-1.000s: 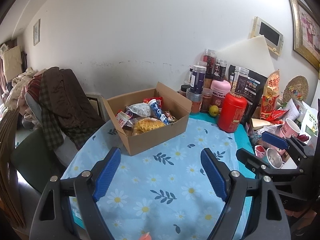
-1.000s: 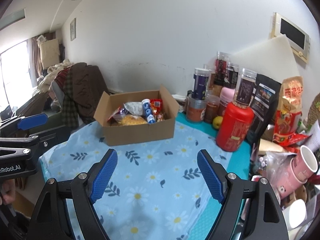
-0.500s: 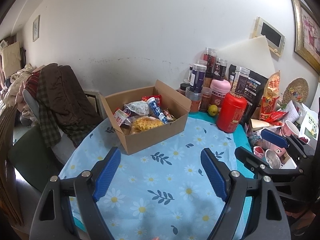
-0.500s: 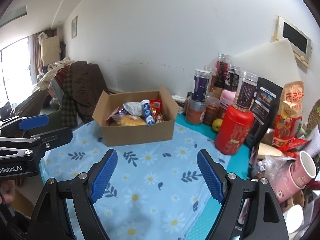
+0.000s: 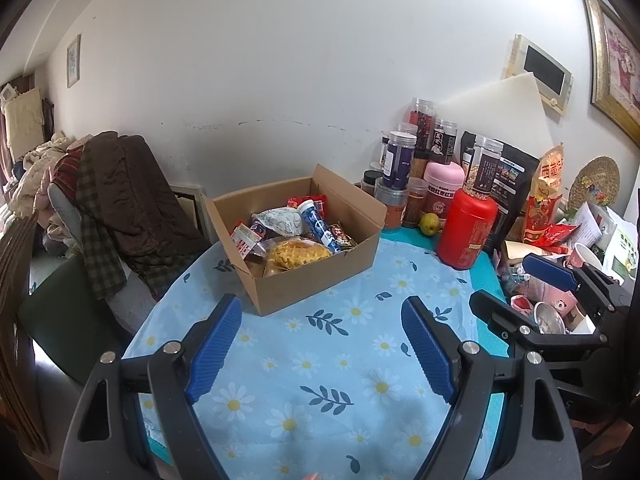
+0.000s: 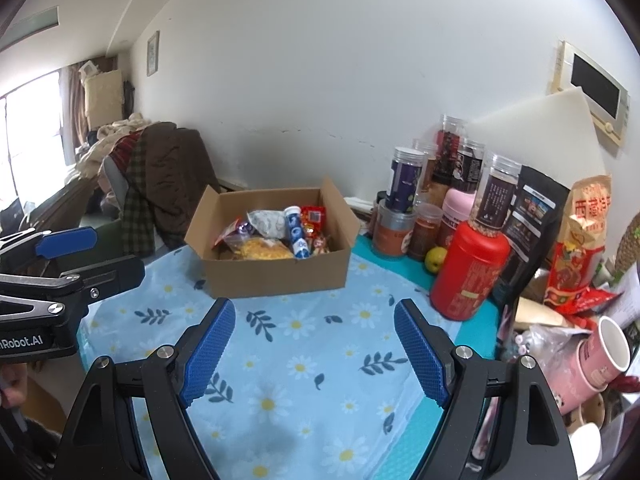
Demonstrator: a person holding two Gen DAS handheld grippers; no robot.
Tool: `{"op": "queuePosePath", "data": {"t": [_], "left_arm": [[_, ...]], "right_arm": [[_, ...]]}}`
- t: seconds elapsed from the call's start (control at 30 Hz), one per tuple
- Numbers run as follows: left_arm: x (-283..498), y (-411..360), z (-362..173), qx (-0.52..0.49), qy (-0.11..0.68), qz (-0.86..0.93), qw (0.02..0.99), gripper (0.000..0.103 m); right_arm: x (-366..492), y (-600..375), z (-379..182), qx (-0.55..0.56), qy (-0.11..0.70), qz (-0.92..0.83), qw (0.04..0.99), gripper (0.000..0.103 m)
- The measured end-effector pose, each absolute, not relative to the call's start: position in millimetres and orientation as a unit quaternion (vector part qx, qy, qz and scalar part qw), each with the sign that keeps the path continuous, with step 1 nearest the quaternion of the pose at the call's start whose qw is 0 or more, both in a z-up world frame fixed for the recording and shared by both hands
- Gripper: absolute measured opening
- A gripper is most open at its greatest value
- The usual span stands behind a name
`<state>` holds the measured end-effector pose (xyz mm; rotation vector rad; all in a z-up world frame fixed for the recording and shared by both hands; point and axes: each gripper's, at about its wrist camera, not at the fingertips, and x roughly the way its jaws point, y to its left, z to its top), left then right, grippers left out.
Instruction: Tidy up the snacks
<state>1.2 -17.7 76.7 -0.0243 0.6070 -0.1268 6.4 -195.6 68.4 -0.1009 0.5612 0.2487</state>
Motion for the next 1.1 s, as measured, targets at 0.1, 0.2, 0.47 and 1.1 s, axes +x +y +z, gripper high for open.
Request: {"op": "queuePosePath", "data": {"t": [0.1,0.2,0.47,1.1], "left_arm": [[2.0,-17.7,76.5,-0.011,0.298,-0.062,0.952,0.083],[3.0,-17.7,76.4,-0.006,0.297,-0.059,0.953,0.083],[3.3,-17.8,76.4,-0.006,0.298,-0.058,0.953,0.083],[1.7,-18.4,81.2,-0.001,0.297,-0.057,0.953,0.083]], "right_arm": [[7.0,-195.6,68.2,-0.050,0.277,0.121,0.952,0.083],[6.9,-195.2,68.2,-0.051,0.278,0.120,0.952,0.083],[7.3,-195.6,69.2,-0.054,0.277,0.122,0.952,0.083],[8.9,-196.7,72.5,-0.056,0.273,0.123,0.953,0.083]]}}
